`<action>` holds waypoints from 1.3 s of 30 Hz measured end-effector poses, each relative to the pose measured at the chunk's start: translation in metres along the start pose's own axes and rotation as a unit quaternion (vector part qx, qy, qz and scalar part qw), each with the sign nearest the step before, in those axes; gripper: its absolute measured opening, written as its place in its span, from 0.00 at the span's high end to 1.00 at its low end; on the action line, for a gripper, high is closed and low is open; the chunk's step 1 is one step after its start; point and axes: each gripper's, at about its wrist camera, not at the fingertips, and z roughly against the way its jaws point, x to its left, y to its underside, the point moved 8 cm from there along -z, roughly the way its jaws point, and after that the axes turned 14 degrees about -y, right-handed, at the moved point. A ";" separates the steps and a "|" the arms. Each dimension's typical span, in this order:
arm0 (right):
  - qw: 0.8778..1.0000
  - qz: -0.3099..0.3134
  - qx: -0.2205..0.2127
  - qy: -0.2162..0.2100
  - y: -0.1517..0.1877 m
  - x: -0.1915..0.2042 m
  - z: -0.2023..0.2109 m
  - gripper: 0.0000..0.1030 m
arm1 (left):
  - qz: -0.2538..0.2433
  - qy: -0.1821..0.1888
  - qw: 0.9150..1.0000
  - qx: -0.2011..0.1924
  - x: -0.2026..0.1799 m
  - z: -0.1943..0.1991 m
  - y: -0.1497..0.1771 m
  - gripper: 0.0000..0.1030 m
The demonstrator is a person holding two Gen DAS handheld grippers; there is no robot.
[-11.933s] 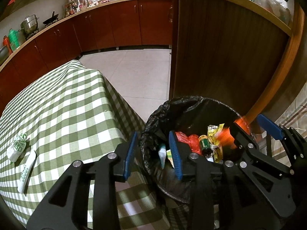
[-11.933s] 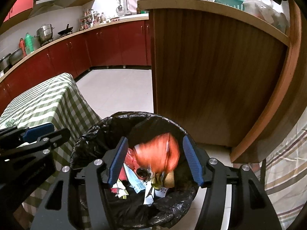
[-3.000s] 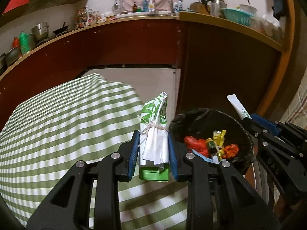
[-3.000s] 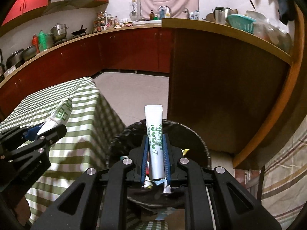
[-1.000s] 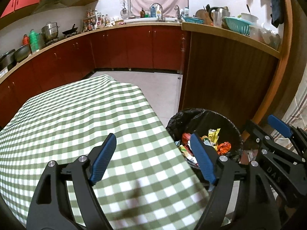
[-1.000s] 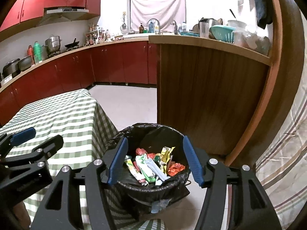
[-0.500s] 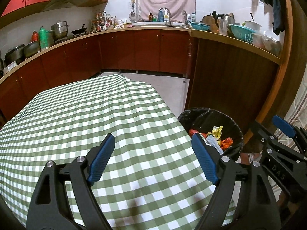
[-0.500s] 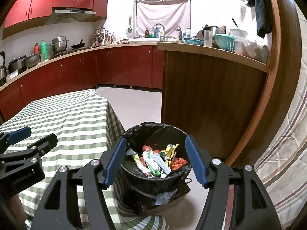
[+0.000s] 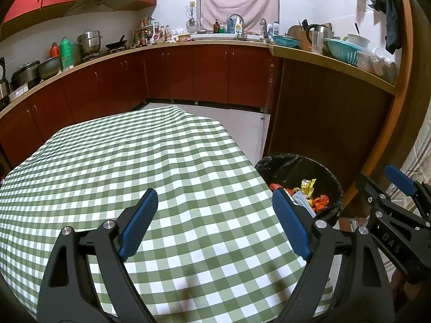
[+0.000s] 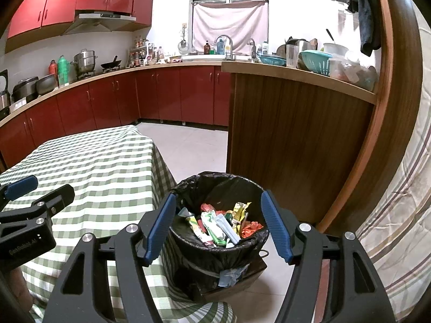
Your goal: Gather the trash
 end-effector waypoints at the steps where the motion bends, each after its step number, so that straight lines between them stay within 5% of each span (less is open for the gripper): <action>1: 1.000 0.000 0.000 0.000 0.000 0.000 0.001 0.37 | 0.000 0.000 1.000 0.000 0.000 0.000 0.000 0.18; 39: 1.000 0.001 0.000 0.001 0.001 0.002 0.000 0.35 | 0.006 -0.009 1.000 -0.012 0.006 0.003 -0.002 0.10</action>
